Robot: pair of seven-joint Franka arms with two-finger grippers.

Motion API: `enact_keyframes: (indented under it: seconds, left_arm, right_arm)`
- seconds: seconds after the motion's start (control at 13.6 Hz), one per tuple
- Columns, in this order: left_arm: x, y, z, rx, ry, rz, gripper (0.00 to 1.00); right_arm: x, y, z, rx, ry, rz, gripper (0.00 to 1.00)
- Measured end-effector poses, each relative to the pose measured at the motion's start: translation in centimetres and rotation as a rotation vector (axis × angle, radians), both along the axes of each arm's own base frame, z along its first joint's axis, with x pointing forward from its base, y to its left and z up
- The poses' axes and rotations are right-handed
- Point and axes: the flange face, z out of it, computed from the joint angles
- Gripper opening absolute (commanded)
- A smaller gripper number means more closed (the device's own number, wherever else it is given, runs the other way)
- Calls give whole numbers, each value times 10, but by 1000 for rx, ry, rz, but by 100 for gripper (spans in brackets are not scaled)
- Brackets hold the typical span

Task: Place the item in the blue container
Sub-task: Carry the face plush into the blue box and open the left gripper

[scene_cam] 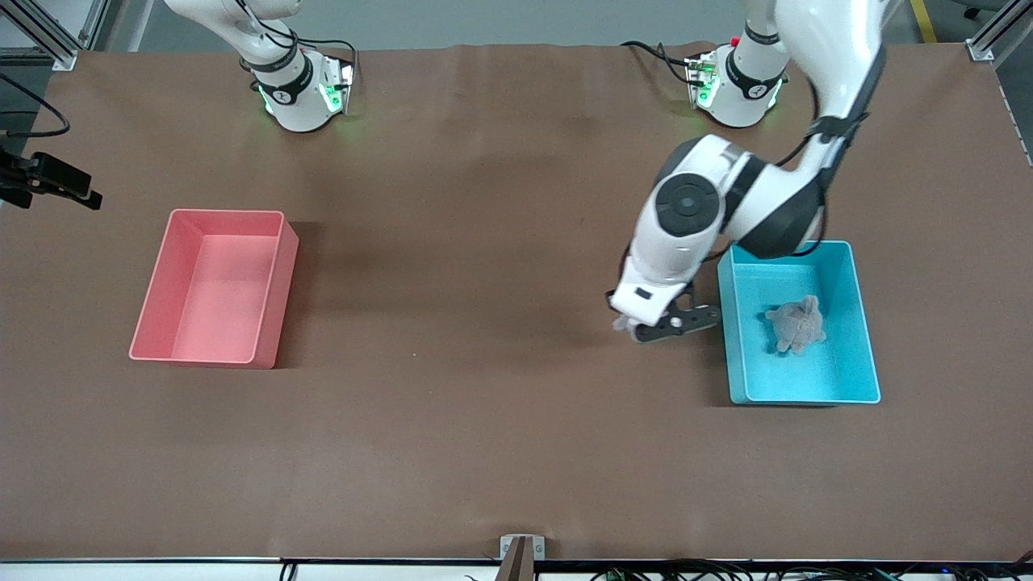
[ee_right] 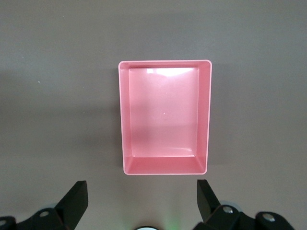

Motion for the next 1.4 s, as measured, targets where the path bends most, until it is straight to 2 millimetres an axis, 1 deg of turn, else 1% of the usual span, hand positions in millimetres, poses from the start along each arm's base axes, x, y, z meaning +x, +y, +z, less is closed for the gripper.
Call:
enact_keyframes:
  seconds: [0.07,0.15,0.29,0.37,0.44,0.52,0.59,0.74,0.96,1.25,1.33,1.4]
  left_arm:
    - [4,32,6,6,16,-39,29]
    - [6,66,6,8,36,-77,29]
    - [7,133,-5,4,90,-142,29]
    - [6,160,-14,-4,118,-173,29]
    - [5,184,-24,-11,143,-205,29]
    - [3,203,-32,-18,160,-235,29]
    - [2,217,-40,-25,169,-256,29]
    - [-1,231,-57,-31,172,-280,29]
    - [-6,247,-89,14,204,-315,30]
    - [-7,244,-126,-21,227,-333,32]
    - [-6,244,-131,-29,228,-334,33]
    - [-6,243,-135,-35,228,-335,37]
  right_arm:
    - [-1,0,1,0,-2,0,100]
    - [-2,0,2,0,-4,0,100]
    - [-3,1,4,0,-6,3,100]
    - [-3,2,4,0,-7,4,100]
    - [-3,3,4,0,-10,6,100]
    - [-2,3,5,-1,-14,6,100]
    - [-2,3,5,-1,-17,6,100]
    - [-1,3,6,-2,-23,6,100]
    - [0,3,6,-2,-31,9,100]
    - [1,3,2,-3,-37,10,100]
    - [1,3,1,-2,-36,10,100]
    - [0,3,0,-2,-37,10,100]
